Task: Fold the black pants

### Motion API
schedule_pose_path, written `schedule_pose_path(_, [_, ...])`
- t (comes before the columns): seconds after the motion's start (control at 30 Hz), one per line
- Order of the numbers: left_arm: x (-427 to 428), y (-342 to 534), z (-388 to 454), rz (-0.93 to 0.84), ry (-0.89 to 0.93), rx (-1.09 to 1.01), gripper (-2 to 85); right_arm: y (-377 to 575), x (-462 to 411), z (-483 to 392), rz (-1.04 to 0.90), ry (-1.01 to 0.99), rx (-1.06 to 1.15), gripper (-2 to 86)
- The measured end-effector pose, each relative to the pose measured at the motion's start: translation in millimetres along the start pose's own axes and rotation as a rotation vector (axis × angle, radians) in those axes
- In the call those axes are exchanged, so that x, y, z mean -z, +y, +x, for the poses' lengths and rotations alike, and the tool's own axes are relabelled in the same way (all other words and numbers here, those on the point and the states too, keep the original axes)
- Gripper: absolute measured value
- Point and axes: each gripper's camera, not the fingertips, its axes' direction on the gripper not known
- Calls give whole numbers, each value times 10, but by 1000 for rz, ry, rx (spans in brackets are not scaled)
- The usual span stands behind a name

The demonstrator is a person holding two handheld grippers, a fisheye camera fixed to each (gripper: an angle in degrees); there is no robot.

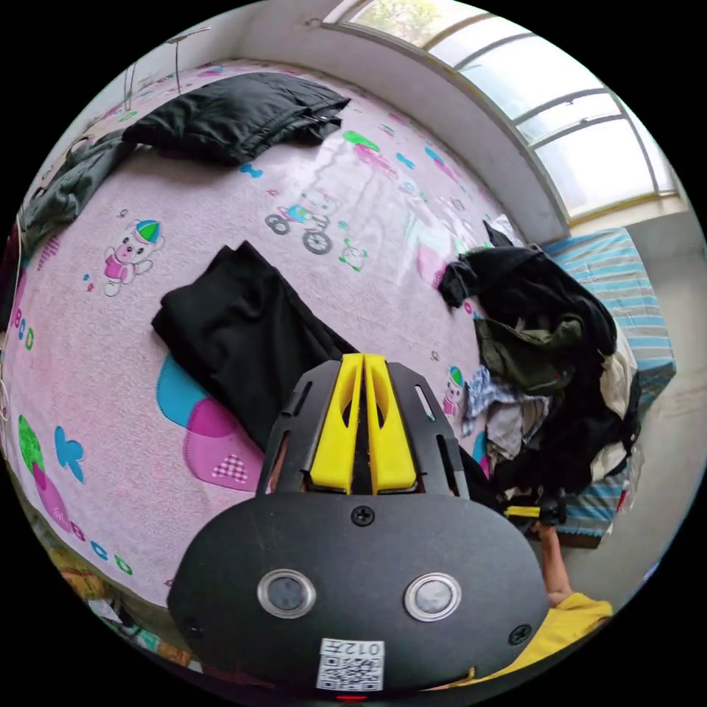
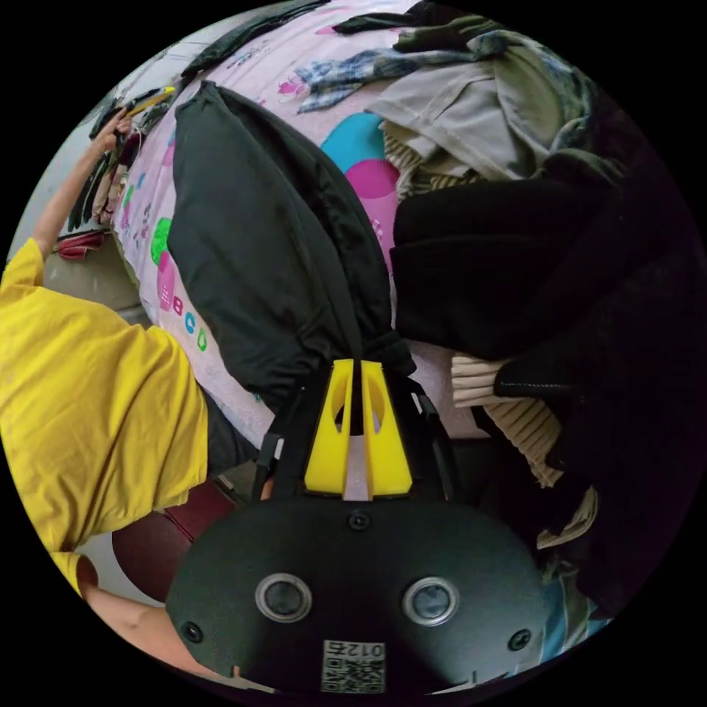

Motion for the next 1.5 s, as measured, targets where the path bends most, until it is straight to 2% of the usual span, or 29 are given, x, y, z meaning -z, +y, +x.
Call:
schedule_pose_path(0.07, [-201, 177, 91, -29, 10, -62, 4, 18, 48, 108, 44, 2, -74, 27])
schedule_pose_path(0.2, [-631, 465, 297, -122, 20, -147, 4, -117, -275, 107, -67, 125, -112, 54])
schedule_pose_path(0.3, [-872, 745, 402, -163, 0, -207, 4, -25, -160, 26, -16, 172, -146, 73])
schedule_pose_path(0.4, [-940, 950, 204, -170, 23, -185, 4, 255, 112, -198, 107, 308, -163, 71])
schedule_pose_path(0.47, [-877, 1053, -221, -136, 35, -53, 4, 430, 277, -481, 219, 361, -116, 61])
schedule_pose_path(0.57, [-864, 1168, -795, -133, 38, 109, 5, 526, 315, -1110, 344, 286, 34, 43])
schedule_pose_path(0.63, [-906, 1206, -1029, -135, 89, 159, 7, 387, 122, -1639, 336, 317, 191, 30])
schedule_pose_path(0.77, [-1028, 1119, -1269, -121, 79, 169, 8, -40, 7, -2059, 435, 469, 317, 23])
schedule_pose_path(1.0, [-1261, 914, -1367, -145, 67, 125, 9, -1449, 303, -1931, 432, 166, 341, 37])
schedule_pose_path(1.13, [-1104, 800, -1120, -37, -28, -35, 8, -2040, 272, -1837, 337, 54, 330, 55])
schedule_pose_path(1.37, [-1765, 246, -623, -215, -199, -400, 11, -2314, 140, -1952, 217, 76, 390, 22])
schedule_pose_path(1.5, [-2042, -11, -515, -301, -188, -475, 12, -2275, 287, -1969, 255, 66, 404, 9])
